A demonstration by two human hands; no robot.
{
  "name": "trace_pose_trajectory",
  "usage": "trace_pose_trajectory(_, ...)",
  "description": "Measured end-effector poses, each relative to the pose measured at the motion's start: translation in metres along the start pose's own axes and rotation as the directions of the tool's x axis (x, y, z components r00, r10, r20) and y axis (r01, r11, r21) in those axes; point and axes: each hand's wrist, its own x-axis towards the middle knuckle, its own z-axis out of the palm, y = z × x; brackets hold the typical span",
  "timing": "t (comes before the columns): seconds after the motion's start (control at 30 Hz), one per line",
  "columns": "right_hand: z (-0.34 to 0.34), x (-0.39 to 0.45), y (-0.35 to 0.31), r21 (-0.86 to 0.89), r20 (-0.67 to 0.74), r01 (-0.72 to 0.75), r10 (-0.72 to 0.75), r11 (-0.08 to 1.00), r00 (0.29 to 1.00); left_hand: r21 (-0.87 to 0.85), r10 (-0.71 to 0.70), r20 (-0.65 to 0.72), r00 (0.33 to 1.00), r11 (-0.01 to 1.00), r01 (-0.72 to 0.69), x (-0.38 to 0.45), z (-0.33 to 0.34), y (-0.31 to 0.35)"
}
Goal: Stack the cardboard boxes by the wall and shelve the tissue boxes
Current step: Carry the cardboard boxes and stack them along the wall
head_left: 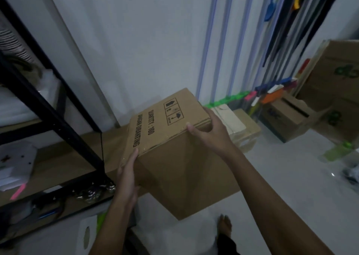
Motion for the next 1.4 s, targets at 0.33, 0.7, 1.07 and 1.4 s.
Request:
trace_pose_trajectory(0.33,-0.011,0.195,-0.022,-0.117,0.283,0.251,-0.21,0.961,0.936,0.078,0.032,-0.106,0.994,0.997,-0.024,0.086,0.085,0.032)
trace_pose_trajectory(0.7,0.046,0.253,-0.001,-0.039,0.348,0.165,-0.142,0.986,0.927,0.17,0.038,-0.172,0.984,0.985,-0.008,0.154,0.091,0.055)
trace_pose_trajectory(1.07,0.107,0.24,-0.009,-0.191,0.59,0.387,-0.21,0.902,0.78,0.737,0.385,0.042,0.922,0.611,-0.289,0.188,0.144,0.136)
trace_pose_trajectory(1.4,0.082,0.252,0.085,-0.534,0.661,0.342,0.129,0.773,0.74,0.781,0.603,-0.072,0.795,0.53,-0.331,0.205,0.034,0.114)
